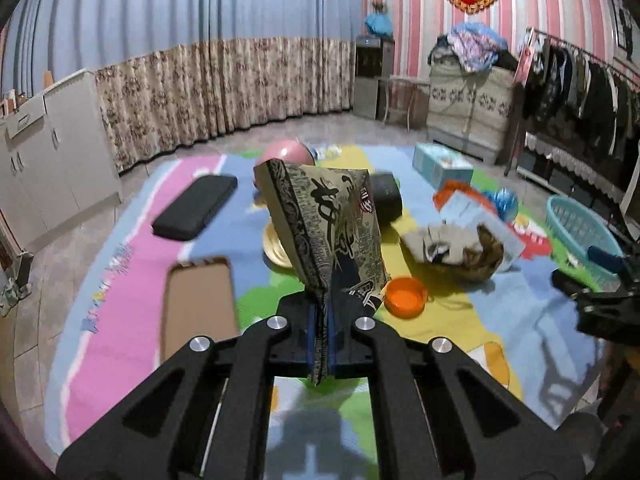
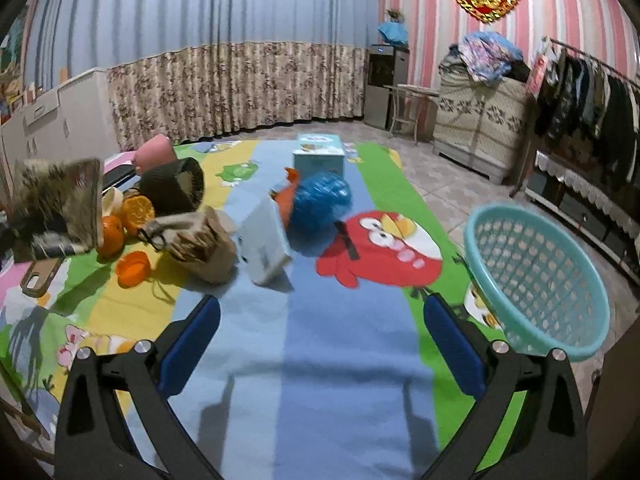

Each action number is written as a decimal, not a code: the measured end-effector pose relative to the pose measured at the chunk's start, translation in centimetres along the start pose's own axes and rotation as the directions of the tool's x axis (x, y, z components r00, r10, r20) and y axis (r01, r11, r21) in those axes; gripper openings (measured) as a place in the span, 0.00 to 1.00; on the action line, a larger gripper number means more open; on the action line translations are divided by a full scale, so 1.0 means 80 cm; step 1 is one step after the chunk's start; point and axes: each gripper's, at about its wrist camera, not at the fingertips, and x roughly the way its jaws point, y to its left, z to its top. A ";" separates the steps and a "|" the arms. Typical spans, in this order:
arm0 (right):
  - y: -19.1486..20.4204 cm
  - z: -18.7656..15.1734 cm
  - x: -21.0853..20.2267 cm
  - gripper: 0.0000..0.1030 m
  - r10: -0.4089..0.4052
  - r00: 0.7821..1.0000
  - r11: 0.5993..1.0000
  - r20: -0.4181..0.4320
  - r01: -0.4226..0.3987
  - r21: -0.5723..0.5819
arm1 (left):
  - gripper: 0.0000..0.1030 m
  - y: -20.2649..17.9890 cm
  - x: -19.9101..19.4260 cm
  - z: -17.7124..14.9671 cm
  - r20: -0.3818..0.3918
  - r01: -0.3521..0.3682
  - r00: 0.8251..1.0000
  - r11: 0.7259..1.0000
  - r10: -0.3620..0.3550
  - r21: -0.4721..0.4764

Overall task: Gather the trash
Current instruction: 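Grasp the brown crumpled wrapper with the right gripper while the left holds the bag, then carry the bag and wrapper with both tools over the blue basket, then open the left gripper to drop the snack bag into the basket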

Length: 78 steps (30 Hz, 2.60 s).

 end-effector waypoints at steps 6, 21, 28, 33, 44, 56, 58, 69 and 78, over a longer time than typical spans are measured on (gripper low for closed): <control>0.032 0.019 0.026 0.96 0.029 0.999 0.998 -0.031 -0.030 -0.050 | 0.03 0.022 -0.007 0.005 0.024 -0.036 0.999 0.999 0.036 -0.020; 0.045 0.046 0.051 0.13 0.097 0.989 0.992 -0.114 -0.105 -0.067 | 0.03 0.036 -0.003 0.005 0.039 -0.048 0.998 0.998 0.049 -0.044; 0.014 0.063 0.005 0.12 0.085 0.996 0.993 -0.037 -0.088 -0.080 | 0.03 0.020 -0.009 0.015 0.062 -0.026 0.998 0.999 0.029 -0.040; -0.025 0.067 -0.013 0.12 0.069 0.998 0.997 0.000 -0.069 -0.033 | 0.03 -0.006 -0.012 0.028 0.081 0.003 0.997 1.000 -0.002 -0.021; -0.166 0.075 -0.036 0.12 -0.050 0.995 0.989 0.086 0.037 0.146 | 0.03 -0.105 0.005 0.068 0.124 0.075 0.989 0.996 -0.080 0.045; -0.322 0.055 -0.035 0.12 -0.232 0.972 0.936 0.042 0.212 0.281 | 0.03 -0.285 0.046 0.087 0.111 0.272 0.950 0.949 -0.291 0.162; -0.333 0.049 -0.032 0.12 -0.247 0.968 0.929 0.032 0.228 0.290 | 0.03 -0.313 0.053 0.084 0.098 0.306 0.940 0.936 -0.326 0.175; -0.384 0.023 -0.016 0.12 -0.264 0.964 0.893 -0.011 0.249 0.374 | 0.03 -0.434 0.110 0.070 0.003 0.430 0.897 0.874 -0.442 0.225; -0.403 0.013 -0.007 0.12 -0.260 0.965 0.877 -0.028 0.248 0.412 | 0.04 -0.494 0.152 0.068 -0.053 0.441 0.894 0.849 -0.446 0.291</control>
